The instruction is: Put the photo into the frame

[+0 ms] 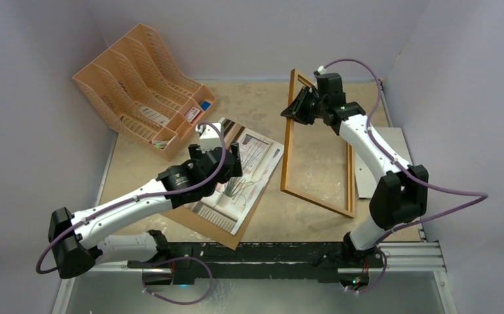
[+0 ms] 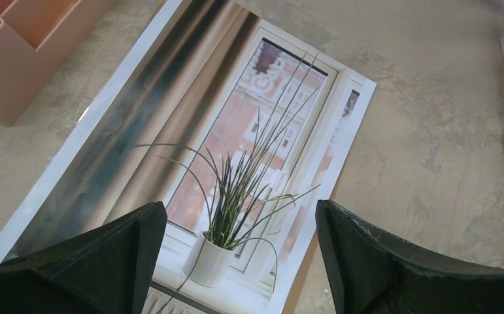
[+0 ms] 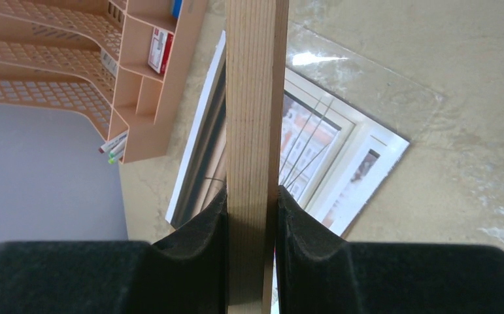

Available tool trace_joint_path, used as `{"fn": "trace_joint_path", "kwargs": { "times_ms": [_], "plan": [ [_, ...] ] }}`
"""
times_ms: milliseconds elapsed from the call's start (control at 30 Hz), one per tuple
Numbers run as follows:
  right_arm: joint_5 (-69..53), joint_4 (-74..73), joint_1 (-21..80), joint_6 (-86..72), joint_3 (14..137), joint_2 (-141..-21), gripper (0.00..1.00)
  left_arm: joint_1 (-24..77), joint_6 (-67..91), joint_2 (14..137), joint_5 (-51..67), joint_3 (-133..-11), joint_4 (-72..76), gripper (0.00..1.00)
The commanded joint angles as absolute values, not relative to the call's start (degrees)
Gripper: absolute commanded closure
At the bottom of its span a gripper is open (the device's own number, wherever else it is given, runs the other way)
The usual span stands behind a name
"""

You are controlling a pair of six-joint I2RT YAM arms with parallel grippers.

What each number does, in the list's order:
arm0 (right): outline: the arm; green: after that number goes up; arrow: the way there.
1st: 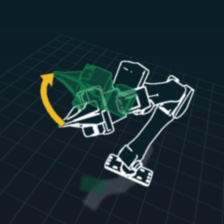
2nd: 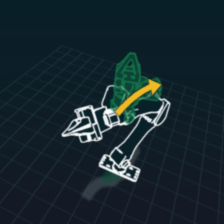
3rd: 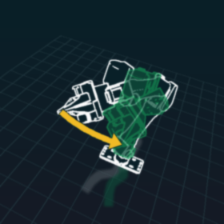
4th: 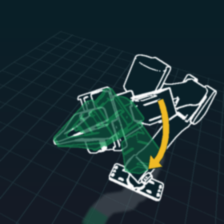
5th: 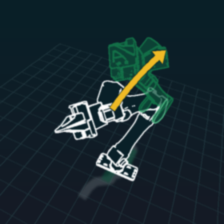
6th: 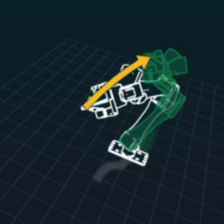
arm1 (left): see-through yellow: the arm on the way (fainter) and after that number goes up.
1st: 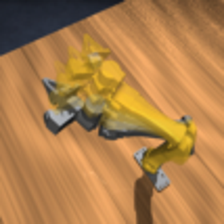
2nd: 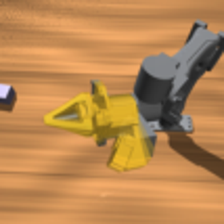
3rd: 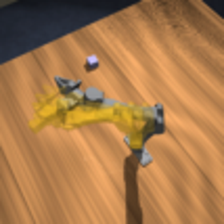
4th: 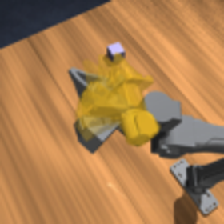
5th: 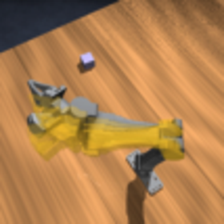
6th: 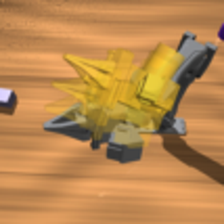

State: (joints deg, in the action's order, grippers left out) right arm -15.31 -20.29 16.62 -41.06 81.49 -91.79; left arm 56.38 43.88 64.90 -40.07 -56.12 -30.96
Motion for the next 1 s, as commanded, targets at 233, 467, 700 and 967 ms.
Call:
{"fn": "trace_joint_path", "kwargs": {
  "times_ms": [233,467,700,967],
  "plan": [
    [-12.08,-9.40,23.59,-46.32,77.52,-94.27,1.00,56.46,45.35,63.46,-44.21,-53.95,-30.64,0.12],
    [-7.96,-8.55,23.60,-44.00,75.26,-99.40,1.00,56.35,45.83,64.20,-43.24,-52.69,-30.89,0.11],
    [-8.90,-3.91,24.11,-42.23,73.11,-104.34,0.92,54.59,47.77,64.51,-38.94,-49.10,-28.93,0.11],
    [-11.21,-0.63,24.69,-41.89,71.16,-107.52,0.81,50.68,49.71,64.69,-32.55,-44.25,-25.68,0.11]
  ]
}}
